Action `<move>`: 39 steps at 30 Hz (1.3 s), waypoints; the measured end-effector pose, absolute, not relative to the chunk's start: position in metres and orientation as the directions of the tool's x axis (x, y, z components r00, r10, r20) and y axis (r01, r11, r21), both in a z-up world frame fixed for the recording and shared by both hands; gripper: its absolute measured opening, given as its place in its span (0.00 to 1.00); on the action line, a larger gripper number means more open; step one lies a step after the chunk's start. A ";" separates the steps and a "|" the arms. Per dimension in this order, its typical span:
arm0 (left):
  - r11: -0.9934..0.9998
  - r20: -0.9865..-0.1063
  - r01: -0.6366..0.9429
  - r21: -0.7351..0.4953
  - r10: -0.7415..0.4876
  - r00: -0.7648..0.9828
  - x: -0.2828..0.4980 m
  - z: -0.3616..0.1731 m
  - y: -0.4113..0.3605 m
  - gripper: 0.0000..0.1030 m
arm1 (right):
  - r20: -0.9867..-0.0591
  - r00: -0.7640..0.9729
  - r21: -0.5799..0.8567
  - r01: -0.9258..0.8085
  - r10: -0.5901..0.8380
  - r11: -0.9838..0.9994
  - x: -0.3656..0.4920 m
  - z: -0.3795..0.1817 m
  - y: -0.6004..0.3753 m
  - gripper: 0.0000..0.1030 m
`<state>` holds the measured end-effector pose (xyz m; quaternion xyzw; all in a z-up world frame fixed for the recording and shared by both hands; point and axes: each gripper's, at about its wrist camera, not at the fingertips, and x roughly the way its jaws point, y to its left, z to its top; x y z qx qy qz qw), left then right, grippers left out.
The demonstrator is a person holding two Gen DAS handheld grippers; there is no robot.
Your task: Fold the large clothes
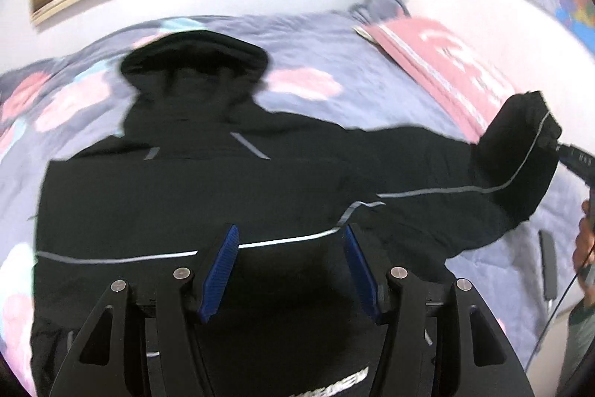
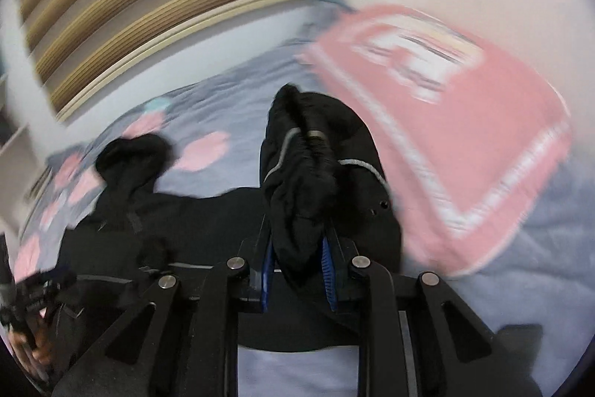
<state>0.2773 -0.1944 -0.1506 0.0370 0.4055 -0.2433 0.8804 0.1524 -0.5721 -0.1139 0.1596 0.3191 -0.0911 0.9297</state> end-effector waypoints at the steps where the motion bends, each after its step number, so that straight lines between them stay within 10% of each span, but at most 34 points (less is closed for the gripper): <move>1: 0.883 -0.724 0.447 -0.144 -0.402 0.561 0.277 -0.146 -0.181 0.58 | -0.621 0.782 0.223 0.244 -0.056 0.944 0.163 -0.108 -0.549 0.25; 22: 0.950 -0.677 0.237 -0.204 -0.312 0.667 0.232 -0.115 0.036 0.58 | -0.777 0.591 0.108 -0.214 0.217 0.971 0.311 -0.179 -0.165 0.25; 27: 0.950 -0.702 0.242 -0.196 -0.308 0.642 0.235 -0.138 0.055 0.58 | -0.788 0.553 0.175 -0.218 0.269 0.960 0.312 -0.193 -0.164 0.27; 31: 0.934 -0.712 0.268 -0.237 -0.355 0.605 0.246 -0.149 0.050 0.58 | -0.723 0.654 0.160 -0.157 0.223 0.975 0.283 -0.167 -0.210 0.48; 39: 0.808 -0.703 0.414 -0.419 -0.577 0.416 0.299 -0.167 -0.036 0.58 | -0.691 0.719 0.086 -0.022 0.075 0.996 0.235 -0.153 -0.288 0.49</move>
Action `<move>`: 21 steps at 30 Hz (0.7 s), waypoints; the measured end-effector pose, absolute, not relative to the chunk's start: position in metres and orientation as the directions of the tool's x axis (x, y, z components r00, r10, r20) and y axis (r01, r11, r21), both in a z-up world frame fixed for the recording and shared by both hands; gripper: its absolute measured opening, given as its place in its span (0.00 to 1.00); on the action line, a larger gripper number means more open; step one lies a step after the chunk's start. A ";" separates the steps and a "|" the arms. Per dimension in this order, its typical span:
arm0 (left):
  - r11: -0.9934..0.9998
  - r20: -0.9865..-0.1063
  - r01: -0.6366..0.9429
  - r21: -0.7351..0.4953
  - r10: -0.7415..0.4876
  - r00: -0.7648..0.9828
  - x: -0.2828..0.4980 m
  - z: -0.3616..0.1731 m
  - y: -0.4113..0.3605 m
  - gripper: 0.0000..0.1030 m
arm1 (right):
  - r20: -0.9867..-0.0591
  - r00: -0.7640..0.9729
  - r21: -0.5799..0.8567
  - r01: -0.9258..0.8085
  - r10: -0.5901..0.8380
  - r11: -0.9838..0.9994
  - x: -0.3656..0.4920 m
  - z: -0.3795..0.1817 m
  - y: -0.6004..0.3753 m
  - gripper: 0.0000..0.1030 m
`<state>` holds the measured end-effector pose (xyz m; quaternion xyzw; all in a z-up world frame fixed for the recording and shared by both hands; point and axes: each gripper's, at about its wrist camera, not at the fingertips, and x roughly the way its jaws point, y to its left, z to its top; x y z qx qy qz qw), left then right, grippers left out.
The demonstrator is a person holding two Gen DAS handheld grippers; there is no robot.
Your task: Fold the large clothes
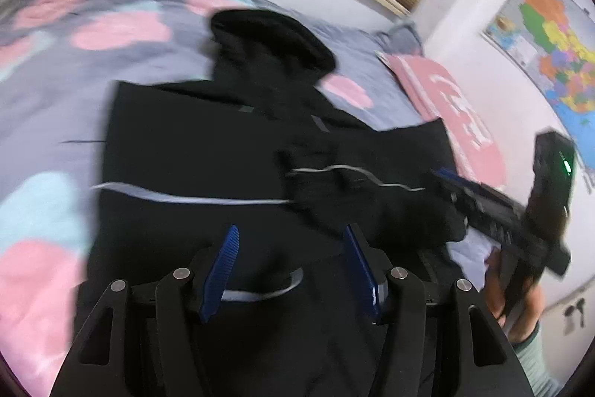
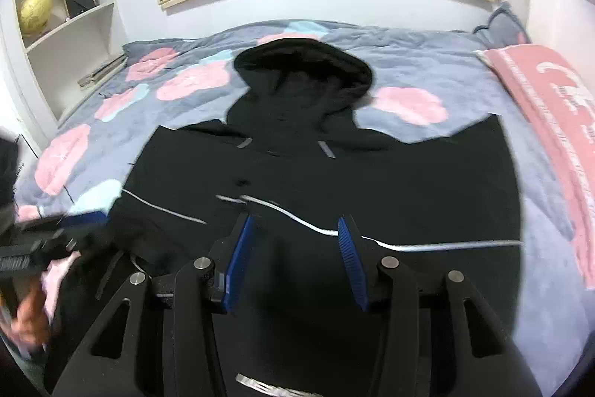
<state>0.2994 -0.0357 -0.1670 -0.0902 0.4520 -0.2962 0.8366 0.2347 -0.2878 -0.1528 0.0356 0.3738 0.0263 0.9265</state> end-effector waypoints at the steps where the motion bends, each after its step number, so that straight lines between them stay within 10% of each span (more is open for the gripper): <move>1: 0.801 -0.707 0.421 -0.426 -0.585 0.397 0.310 -0.173 -0.052 0.58 | -0.696 0.716 0.068 -0.011 0.055 0.998 0.232 -0.157 -0.292 0.49; 13: 0.816 -0.754 0.277 -0.508 -0.576 0.314 0.374 -0.246 -0.111 0.56 | -0.723 0.690 0.086 0.040 0.035 0.995 0.214 -0.178 -0.338 0.49; 15: 0.803 -0.741 0.293 -0.519 -0.593 0.315 0.373 -0.243 -0.116 0.36 | -0.719 0.694 0.094 0.050 0.033 0.994 0.213 -0.177 -0.341 0.49; 21: 0.788 -0.664 0.385 -0.480 -0.614 0.428 0.354 -0.198 -0.118 0.19 | -0.719 0.694 0.131 0.082 0.038 0.988 0.210 -0.172 -0.350 0.57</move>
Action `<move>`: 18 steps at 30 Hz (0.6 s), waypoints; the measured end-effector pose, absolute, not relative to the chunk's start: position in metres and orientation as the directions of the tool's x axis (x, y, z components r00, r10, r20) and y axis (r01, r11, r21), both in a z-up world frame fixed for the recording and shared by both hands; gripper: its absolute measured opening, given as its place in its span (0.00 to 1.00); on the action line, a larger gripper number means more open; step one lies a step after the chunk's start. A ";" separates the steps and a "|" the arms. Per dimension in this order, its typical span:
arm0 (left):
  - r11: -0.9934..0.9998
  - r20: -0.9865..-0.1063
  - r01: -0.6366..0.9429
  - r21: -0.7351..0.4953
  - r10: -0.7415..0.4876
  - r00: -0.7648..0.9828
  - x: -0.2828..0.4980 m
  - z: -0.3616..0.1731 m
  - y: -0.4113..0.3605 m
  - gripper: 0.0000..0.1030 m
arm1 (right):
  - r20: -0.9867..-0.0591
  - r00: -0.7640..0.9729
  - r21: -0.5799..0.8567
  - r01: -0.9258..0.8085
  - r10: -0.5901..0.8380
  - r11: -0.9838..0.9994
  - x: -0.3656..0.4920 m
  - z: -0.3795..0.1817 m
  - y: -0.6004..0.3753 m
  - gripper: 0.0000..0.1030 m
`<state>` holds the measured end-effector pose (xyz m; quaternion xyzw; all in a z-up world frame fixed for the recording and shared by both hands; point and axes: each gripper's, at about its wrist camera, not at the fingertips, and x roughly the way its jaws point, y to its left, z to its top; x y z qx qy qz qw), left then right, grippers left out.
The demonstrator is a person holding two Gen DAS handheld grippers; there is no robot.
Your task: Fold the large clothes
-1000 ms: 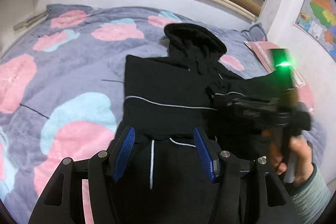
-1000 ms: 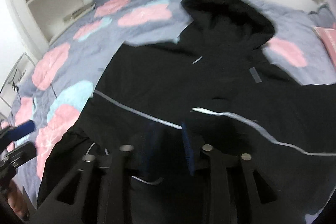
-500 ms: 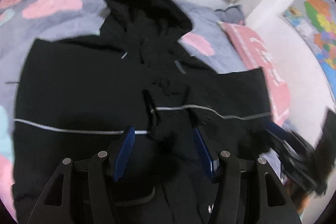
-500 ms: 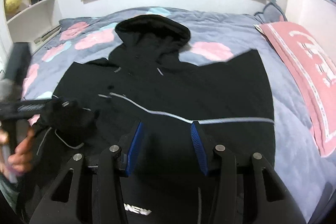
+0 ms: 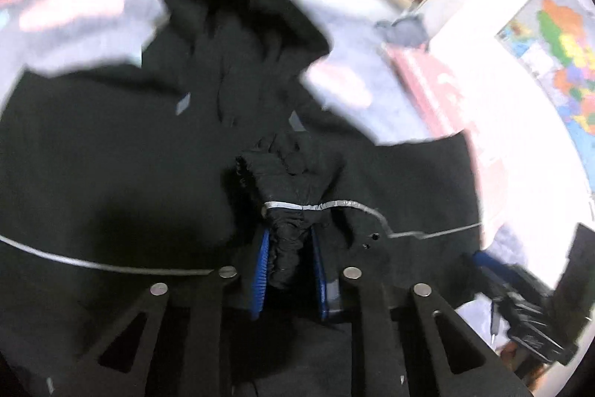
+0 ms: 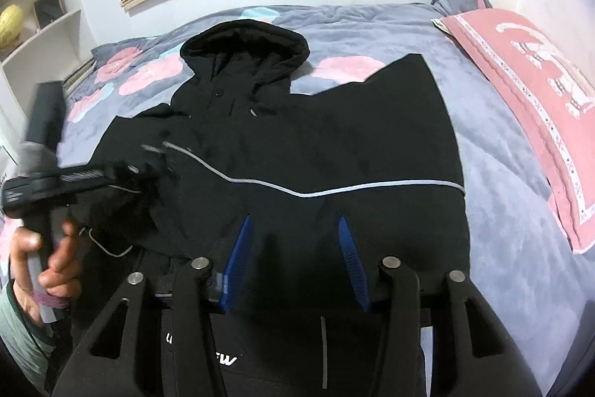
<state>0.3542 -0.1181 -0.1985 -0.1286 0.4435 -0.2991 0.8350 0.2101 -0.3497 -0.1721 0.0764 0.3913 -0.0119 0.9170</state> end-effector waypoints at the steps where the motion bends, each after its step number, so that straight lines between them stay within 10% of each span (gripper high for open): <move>1: 0.783 -0.644 0.391 -0.484 -0.621 0.447 0.350 -0.190 -0.112 0.18 | -0.712 0.701 0.131 0.086 0.034 0.988 0.209 -0.169 -0.351 0.59; 8: 0.853 -0.571 0.311 -0.419 -0.514 0.640 0.330 -0.130 -0.019 0.18 | -0.696 0.717 0.160 0.094 0.045 0.983 0.224 -0.163 -0.347 0.59; 18: 0.937 -0.826 0.058 -0.346 -0.333 0.455 0.350 -0.247 0.045 0.22 | -0.851 0.524 0.056 0.125 -0.018 0.991 0.297 -0.250 -0.314 0.60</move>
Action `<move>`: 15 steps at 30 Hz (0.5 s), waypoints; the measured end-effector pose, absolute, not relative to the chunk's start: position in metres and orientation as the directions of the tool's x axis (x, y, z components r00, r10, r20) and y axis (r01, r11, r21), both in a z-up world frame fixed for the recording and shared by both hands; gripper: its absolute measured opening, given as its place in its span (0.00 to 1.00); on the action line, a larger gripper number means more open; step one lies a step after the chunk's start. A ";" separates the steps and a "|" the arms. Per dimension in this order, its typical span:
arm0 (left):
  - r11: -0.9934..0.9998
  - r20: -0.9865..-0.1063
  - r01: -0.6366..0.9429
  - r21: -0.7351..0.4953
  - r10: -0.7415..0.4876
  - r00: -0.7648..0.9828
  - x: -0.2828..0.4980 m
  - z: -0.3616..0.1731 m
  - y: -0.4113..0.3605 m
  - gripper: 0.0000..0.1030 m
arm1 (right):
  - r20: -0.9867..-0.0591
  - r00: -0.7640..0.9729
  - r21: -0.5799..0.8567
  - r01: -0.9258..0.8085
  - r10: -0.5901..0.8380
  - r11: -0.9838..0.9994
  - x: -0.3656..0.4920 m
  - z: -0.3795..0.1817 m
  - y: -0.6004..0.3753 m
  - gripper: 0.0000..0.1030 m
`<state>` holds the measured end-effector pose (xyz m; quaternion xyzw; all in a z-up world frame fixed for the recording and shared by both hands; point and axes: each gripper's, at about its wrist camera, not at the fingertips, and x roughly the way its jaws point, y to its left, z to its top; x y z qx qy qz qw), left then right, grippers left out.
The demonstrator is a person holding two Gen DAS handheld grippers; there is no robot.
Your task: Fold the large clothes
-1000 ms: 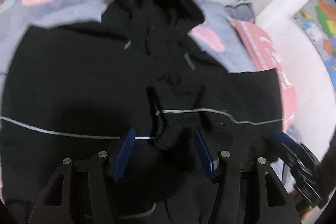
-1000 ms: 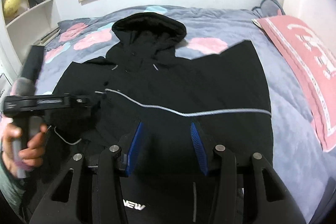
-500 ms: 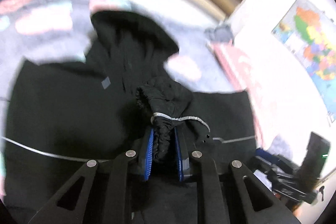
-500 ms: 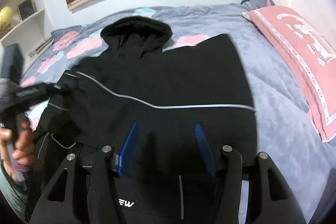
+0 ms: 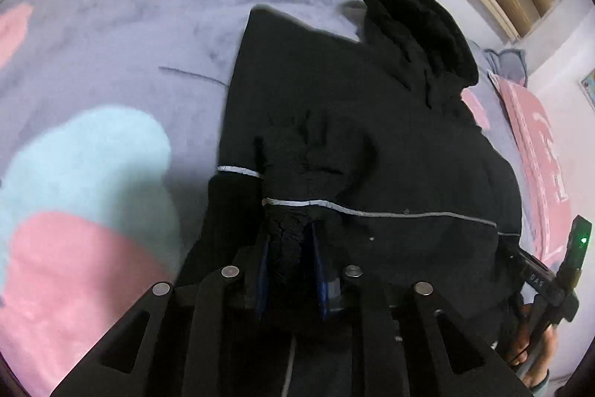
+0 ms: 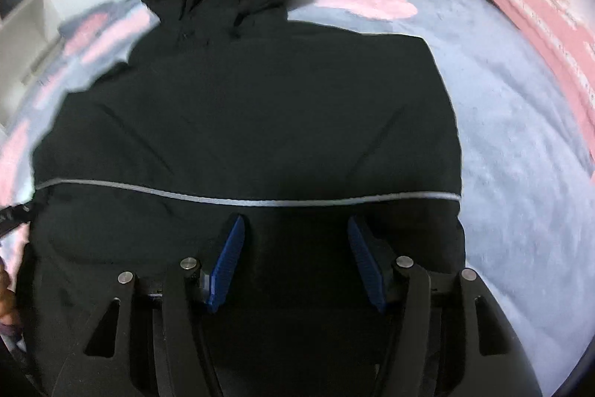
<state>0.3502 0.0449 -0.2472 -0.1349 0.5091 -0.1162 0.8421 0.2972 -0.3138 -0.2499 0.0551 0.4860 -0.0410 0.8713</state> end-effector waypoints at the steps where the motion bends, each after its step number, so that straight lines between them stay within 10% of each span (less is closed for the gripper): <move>1: 0.936 -0.816 0.062 -0.345 -0.332 0.473 0.349 -0.245 0.045 0.23 | -0.855 0.518 0.041 0.120 -0.028 0.992 0.297 -0.248 -0.312 0.60; 6: 0.941 -0.752 0.073 -0.331 -0.310 0.582 0.337 -0.206 0.049 0.33 | -0.809 0.586 0.133 0.084 0.059 0.988 0.281 -0.210 -0.318 0.61; 9: 0.932 -0.652 0.136 -0.336 -0.334 0.680 0.317 -0.162 0.052 0.65 | -0.709 0.698 0.173 0.025 0.106 0.985 0.261 -0.172 -0.309 0.61; 15: 0.903 -0.638 0.293 -0.315 -0.430 0.638 0.321 -0.145 0.004 0.67 | -0.708 0.703 0.083 -0.023 0.075 0.996 0.260 -0.173 -0.278 0.61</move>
